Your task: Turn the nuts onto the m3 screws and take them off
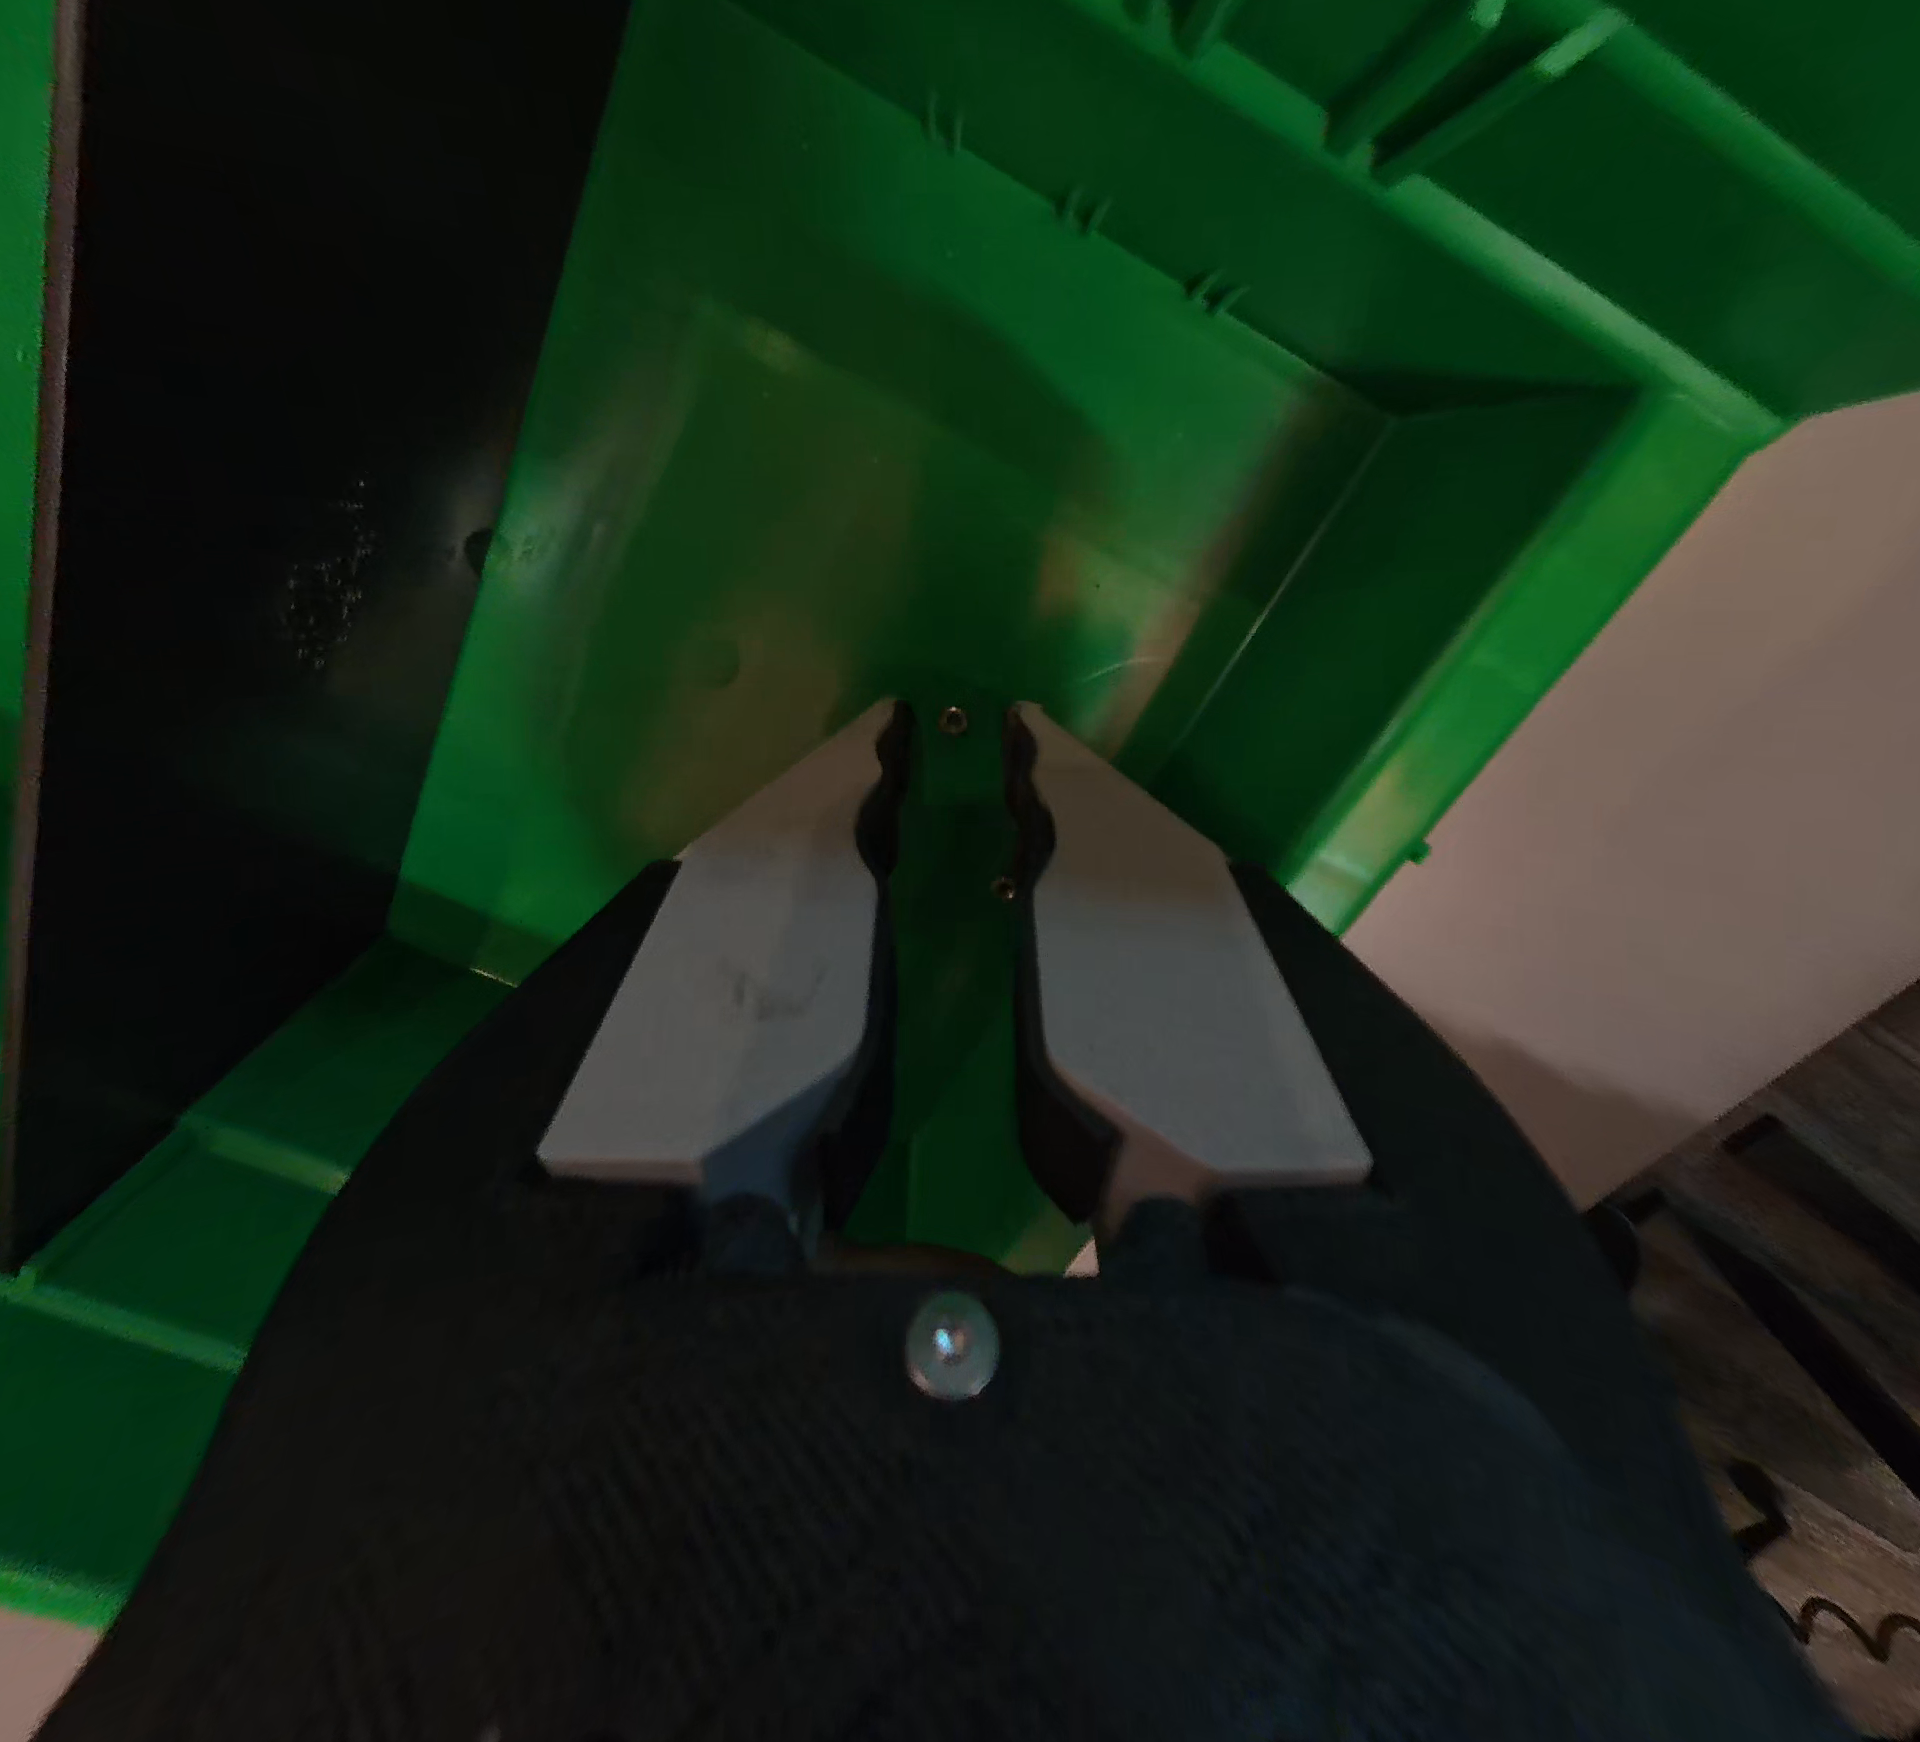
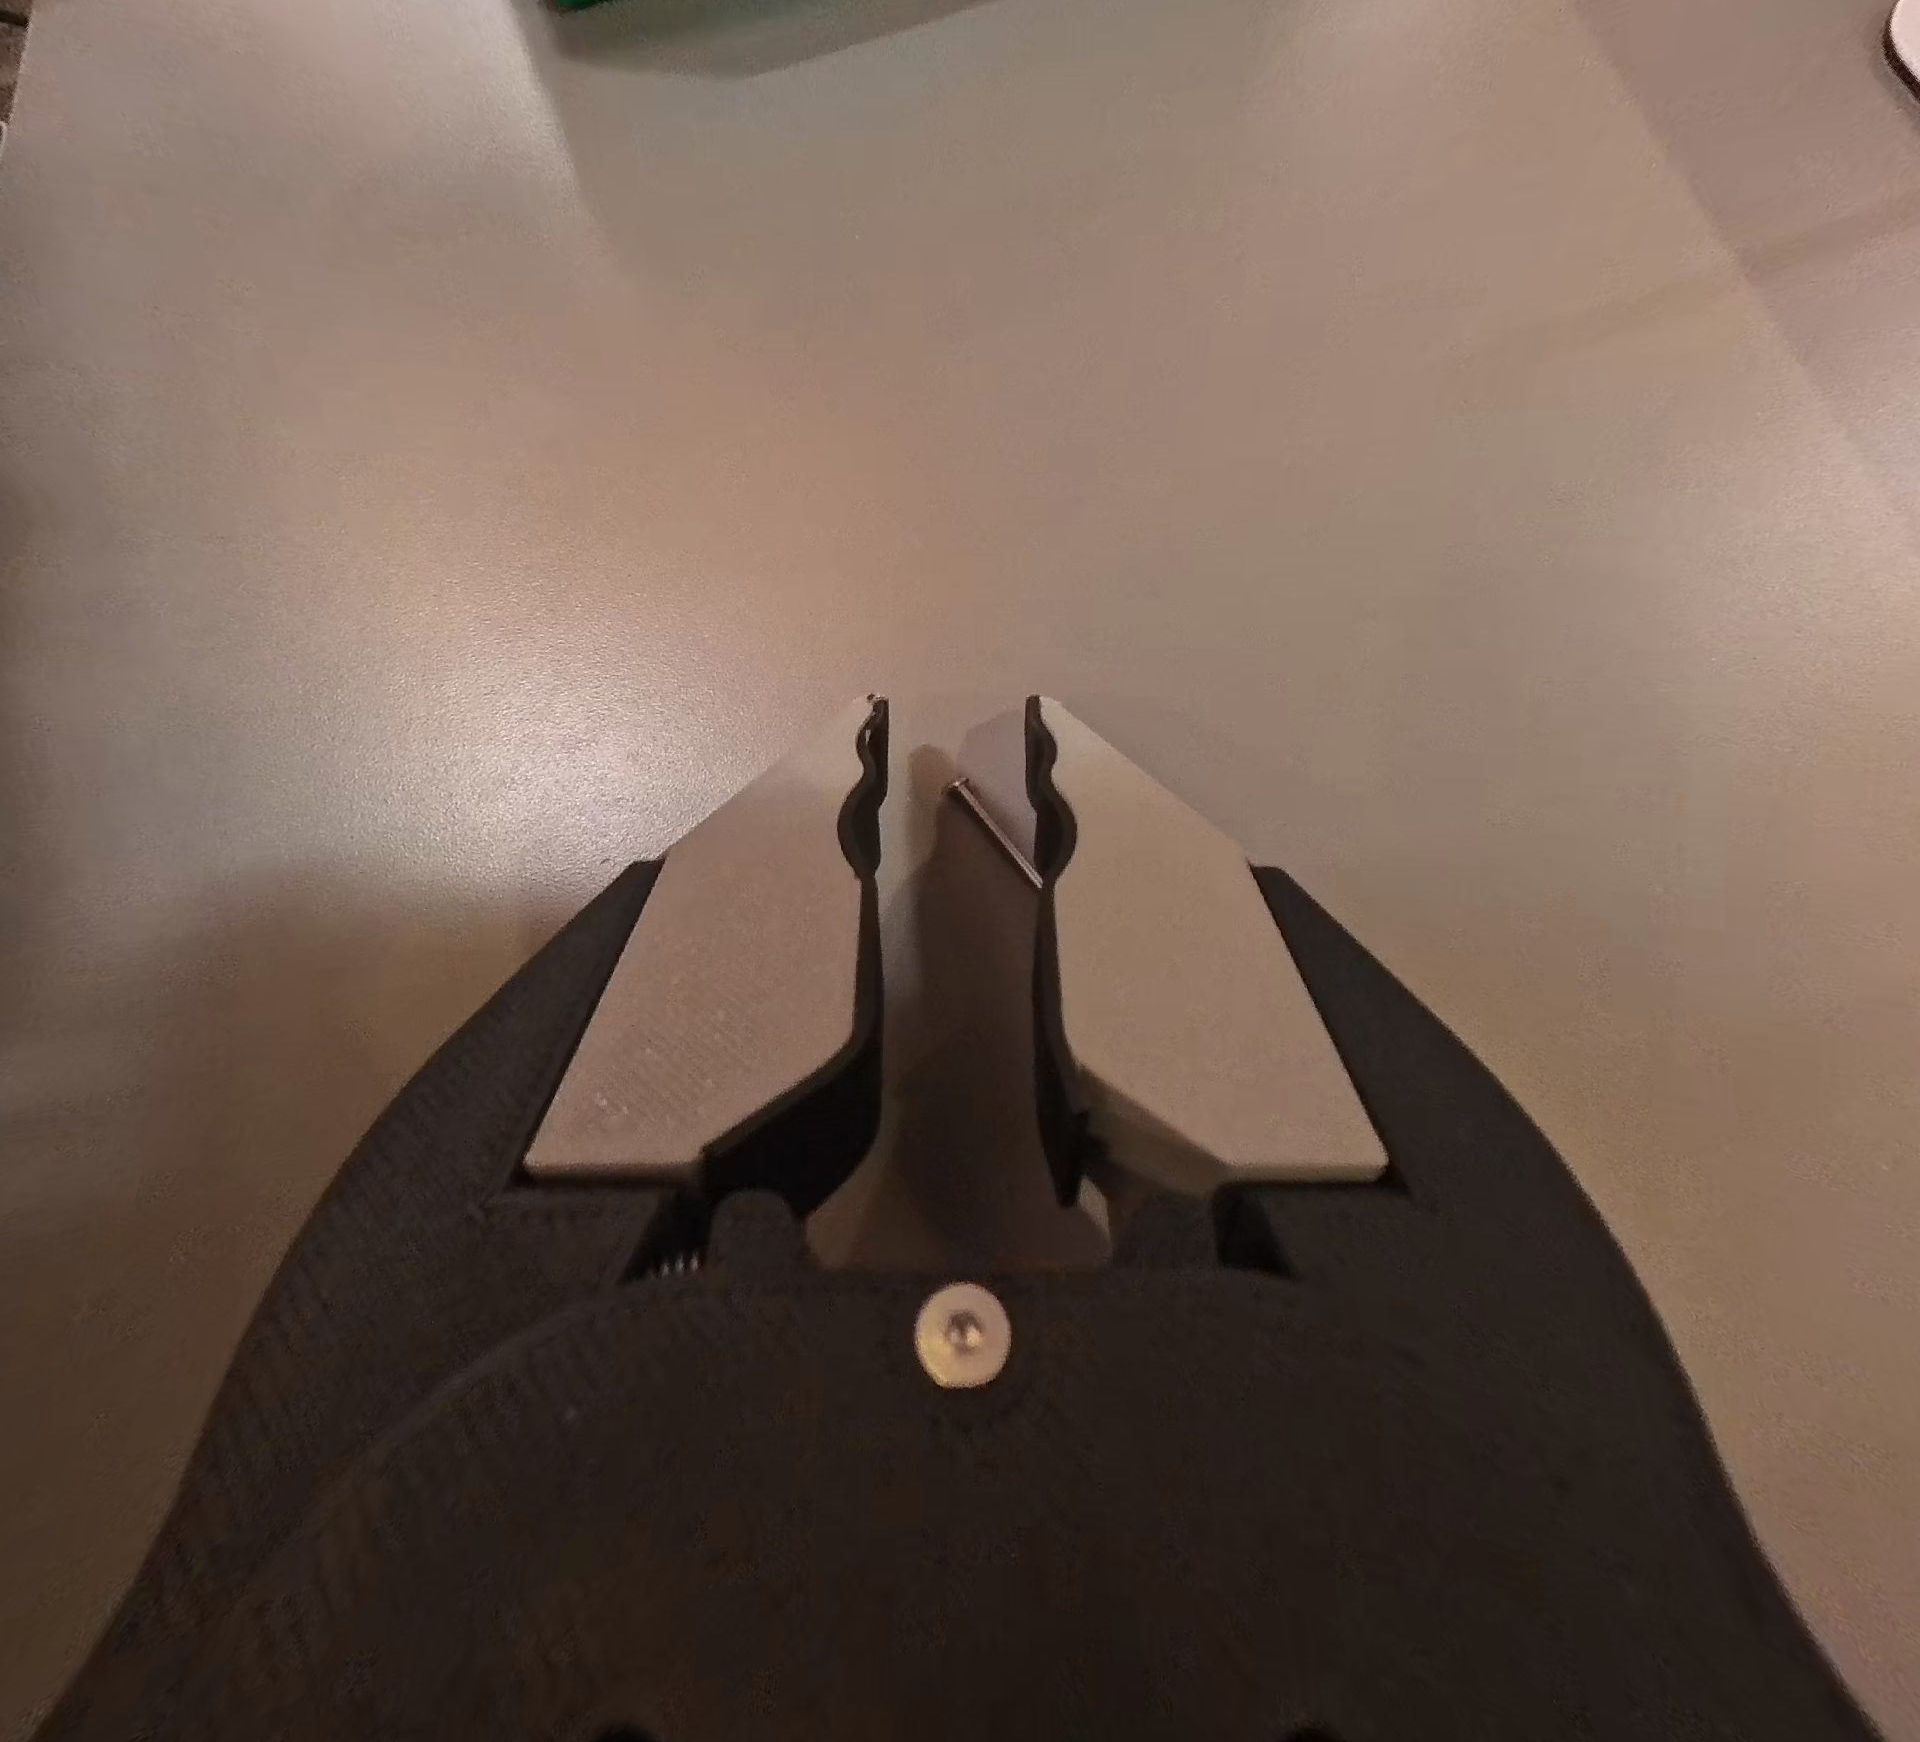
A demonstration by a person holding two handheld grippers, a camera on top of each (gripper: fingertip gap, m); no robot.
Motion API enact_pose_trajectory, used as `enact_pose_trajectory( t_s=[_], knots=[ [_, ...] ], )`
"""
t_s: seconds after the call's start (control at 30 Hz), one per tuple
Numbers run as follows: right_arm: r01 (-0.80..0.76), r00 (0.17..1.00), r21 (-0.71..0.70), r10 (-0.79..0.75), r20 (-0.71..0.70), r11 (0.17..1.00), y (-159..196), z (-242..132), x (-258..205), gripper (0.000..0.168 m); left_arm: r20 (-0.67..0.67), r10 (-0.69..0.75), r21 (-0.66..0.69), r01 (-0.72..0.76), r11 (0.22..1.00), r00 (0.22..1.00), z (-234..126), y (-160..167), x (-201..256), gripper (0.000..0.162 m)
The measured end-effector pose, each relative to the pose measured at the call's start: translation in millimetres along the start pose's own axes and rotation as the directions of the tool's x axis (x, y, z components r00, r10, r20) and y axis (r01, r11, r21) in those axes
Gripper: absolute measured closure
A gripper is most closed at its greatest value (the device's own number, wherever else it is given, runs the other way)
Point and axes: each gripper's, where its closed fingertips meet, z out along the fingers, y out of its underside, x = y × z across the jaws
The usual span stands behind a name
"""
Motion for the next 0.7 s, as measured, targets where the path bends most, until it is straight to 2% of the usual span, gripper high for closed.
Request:
enact_pose_trajectory(
  t_s=[0.7],
  knots=[
    [0.003, 1.000, 0.000, -0.003, 0.000, 1.000, -0.1, 0.3, 0.4, 0.145, 0.020, -0.004, -0.002, 0.004, 1.000, 1.000, -0.4, 2.2, -5.9, 0.156]
  ],
)
